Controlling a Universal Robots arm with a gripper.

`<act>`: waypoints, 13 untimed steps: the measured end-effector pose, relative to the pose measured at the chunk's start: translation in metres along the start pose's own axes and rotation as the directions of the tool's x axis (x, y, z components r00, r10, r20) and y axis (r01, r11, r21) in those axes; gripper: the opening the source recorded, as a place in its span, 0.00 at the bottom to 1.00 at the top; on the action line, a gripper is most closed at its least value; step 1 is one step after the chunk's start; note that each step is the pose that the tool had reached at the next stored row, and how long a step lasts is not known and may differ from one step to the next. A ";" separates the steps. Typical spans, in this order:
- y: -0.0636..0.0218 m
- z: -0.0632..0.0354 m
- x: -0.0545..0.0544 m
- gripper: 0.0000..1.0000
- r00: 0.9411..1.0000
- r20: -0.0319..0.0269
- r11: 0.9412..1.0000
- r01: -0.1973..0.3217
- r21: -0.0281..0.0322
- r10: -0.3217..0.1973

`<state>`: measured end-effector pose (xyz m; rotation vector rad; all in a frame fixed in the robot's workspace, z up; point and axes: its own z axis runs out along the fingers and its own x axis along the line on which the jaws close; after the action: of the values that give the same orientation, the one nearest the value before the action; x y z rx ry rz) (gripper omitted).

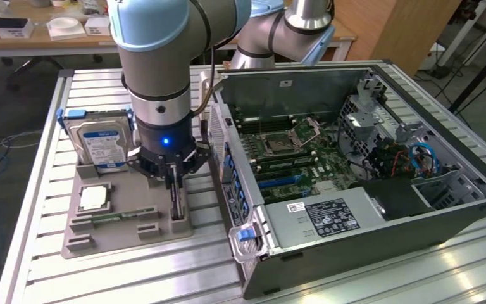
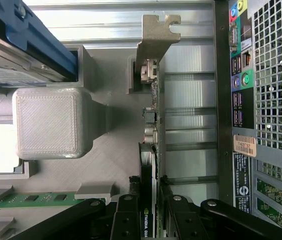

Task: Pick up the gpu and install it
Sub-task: 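Pick up the gpu and move the gpu toward the slot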

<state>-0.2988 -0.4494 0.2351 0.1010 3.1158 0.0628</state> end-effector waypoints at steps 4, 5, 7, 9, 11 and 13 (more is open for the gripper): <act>0.0000 0.0000 0.000 0.26 1.000 0.000 1.000 0.000 0.000 0.000; 0.0000 0.0000 0.000 0.26 1.000 0.000 1.000 0.000 0.000 0.000; 0.0001 -0.0025 0.000 0.26 1.000 0.000 1.000 0.000 0.000 0.000; 0.0004 -0.0084 0.000 0.26 1.000 0.000 1.000 0.000 0.000 0.000; 0.0007 -0.0161 0.000 0.26 1.000 0.000 1.000 0.000 0.000 0.000; 0.0010 -0.0251 -0.001 0.26 1.000 0.000 1.000 0.000 0.000 0.000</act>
<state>-0.2988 -0.4494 0.2602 0.1011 3.1158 0.0628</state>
